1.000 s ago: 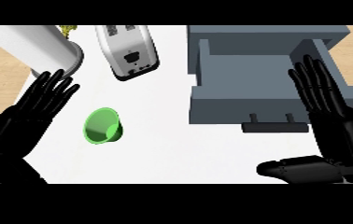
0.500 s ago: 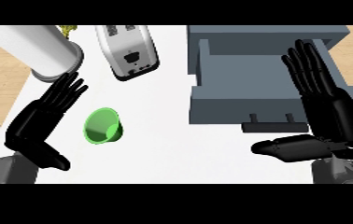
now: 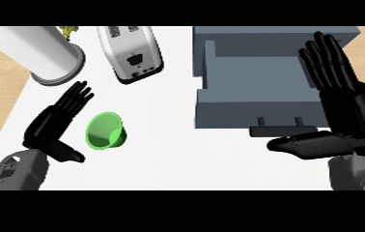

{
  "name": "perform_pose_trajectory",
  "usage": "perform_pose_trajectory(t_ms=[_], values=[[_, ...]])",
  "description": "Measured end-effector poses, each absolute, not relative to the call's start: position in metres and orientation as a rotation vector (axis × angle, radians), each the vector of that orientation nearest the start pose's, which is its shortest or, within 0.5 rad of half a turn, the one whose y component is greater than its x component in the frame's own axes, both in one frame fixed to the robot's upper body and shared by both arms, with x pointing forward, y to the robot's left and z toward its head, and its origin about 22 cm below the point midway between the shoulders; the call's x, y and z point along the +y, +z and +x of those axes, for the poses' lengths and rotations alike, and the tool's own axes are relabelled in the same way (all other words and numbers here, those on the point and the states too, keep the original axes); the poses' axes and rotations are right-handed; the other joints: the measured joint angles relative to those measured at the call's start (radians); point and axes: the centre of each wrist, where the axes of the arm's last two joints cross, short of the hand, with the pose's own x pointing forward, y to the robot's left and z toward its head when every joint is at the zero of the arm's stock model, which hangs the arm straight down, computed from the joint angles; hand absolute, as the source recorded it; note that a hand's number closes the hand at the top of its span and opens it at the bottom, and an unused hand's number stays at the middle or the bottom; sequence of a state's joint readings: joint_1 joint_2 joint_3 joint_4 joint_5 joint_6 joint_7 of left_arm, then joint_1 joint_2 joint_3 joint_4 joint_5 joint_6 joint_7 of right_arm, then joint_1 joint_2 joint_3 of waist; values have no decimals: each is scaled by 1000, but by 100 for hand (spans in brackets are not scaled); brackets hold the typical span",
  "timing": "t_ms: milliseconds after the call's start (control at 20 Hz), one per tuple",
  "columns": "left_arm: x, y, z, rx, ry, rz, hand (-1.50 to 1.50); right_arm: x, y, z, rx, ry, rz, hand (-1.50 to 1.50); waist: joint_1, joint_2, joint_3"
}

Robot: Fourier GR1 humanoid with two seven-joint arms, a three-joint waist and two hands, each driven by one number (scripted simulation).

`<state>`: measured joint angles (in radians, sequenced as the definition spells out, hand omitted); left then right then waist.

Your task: Pick up the cup, place it into the drawer and close the drawer

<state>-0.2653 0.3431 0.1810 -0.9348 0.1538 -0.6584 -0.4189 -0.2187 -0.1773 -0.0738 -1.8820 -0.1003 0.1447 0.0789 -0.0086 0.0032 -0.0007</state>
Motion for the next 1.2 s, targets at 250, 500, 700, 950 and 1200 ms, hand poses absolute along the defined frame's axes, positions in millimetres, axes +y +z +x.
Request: perform_pose_trajectory(t_ms=[250,500,700,950,1200], values=[[356,-73,288,-1575,-255,-328,-150,-252,138,266,-2000,262,67,-150,-3,1,-1],[362,-92,287,-1545,-262,-260,-150,-247,144,272,-2004,262,68,-150,-8,3,-1],[358,-105,282,-1542,-269,-230,-150,-249,148,274,-2011,262,70,-150,-15,6,-2],[355,-114,277,-1550,-262,-219,-150,-248,150,276,-2011,262,85,-150,-18,8,-3],[355,-117,277,-1563,-263,-211,-150,-248,151,276,-2005,279,82,-150,-24,10,-4]])
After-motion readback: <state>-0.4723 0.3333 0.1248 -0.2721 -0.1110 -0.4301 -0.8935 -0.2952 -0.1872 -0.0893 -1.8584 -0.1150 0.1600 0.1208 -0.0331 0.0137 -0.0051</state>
